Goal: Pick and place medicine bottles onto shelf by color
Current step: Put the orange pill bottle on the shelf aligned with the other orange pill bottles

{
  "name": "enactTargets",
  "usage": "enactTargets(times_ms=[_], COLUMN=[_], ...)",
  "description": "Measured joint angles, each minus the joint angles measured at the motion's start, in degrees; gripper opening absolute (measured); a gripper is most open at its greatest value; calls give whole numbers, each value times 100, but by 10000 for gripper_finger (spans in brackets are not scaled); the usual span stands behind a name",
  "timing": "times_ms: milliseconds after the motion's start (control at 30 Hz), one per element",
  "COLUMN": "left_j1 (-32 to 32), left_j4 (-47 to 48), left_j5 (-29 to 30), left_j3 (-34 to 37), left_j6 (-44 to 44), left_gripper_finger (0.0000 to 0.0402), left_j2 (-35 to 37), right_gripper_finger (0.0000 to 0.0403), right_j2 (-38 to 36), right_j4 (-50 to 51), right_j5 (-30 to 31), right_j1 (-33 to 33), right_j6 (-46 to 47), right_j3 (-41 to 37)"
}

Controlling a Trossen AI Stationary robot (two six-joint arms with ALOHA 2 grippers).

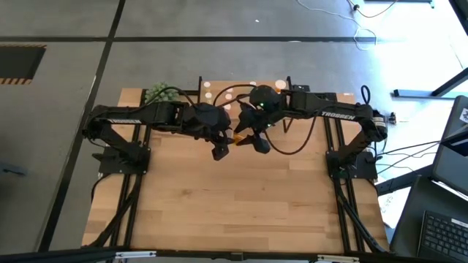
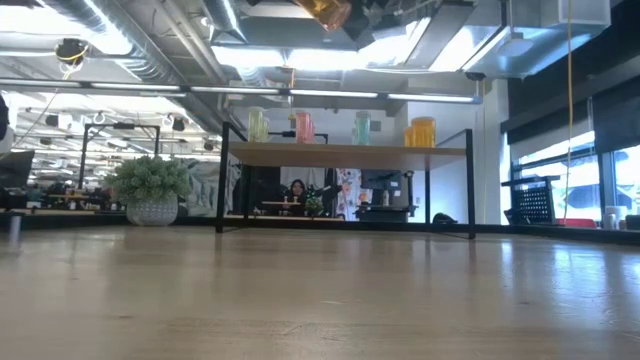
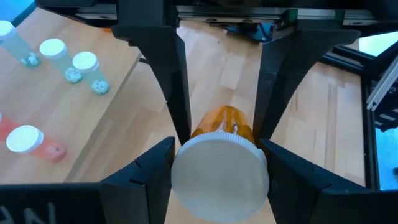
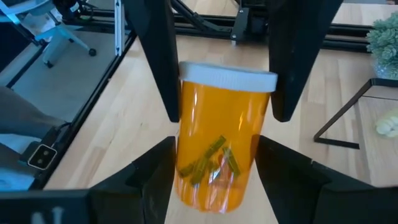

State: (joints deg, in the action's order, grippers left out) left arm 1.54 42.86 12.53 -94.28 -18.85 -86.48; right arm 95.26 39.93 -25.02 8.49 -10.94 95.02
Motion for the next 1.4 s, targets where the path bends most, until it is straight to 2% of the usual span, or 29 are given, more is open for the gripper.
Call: enactTargets(times_ms=[400, 700, 1400], left_j1=[-5, -2, 35], left_j4=[-27, -18, -11], left_j5=[39, 46, -4], left_j3=[0, -2, -2], left_j6=[2, 0, 304], left_gripper_finger=[198, 198, 208], left_j2=[0, 0, 0], right_gripper_finger=[216, 183, 187], right_j2=[199, 179, 173], right_j4=[-72, -108, -138], right_j5=[-56, -55, -55], right_j1=[-4, -2, -2], right_j6=[178, 223, 295], right_j3=[2, 2, 2])
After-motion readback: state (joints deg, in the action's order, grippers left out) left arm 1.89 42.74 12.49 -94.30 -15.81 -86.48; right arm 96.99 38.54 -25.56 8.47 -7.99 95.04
